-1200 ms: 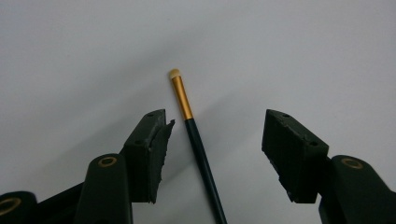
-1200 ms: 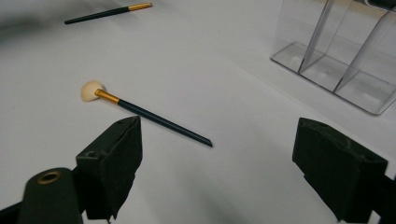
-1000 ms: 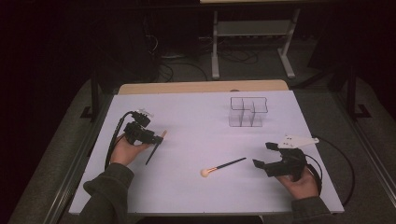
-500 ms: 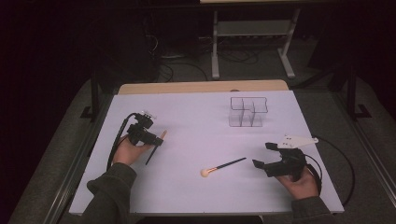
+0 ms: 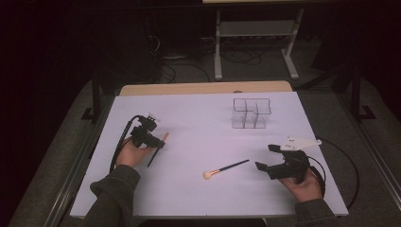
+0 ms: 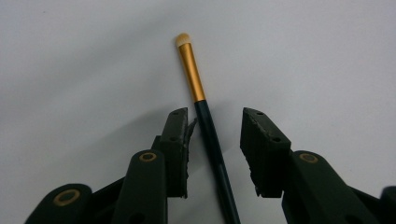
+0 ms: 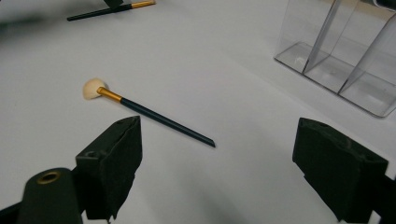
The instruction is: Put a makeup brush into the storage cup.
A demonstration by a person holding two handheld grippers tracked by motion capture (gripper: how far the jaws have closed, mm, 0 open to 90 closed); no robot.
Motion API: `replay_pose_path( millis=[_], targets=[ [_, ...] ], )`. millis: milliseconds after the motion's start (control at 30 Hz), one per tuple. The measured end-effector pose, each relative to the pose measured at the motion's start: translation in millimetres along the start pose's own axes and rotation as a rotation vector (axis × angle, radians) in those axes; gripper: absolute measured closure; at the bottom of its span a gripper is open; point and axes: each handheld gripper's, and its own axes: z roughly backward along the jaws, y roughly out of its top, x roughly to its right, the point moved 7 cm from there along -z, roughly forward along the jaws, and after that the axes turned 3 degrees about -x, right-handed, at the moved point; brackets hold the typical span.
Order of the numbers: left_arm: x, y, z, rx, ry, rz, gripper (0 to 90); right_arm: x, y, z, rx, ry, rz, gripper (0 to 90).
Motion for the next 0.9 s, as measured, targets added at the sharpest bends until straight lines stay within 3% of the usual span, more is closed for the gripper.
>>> replay_pose_path(
  millis=[900],
  targets=[
    [0.5, -1.7, -6.0, -0.045, 0.049, -0.011, 76.7, -0.8, 0.7, -0.1, 0.002, 0.003, 0.006, 15.1]
  ],
)
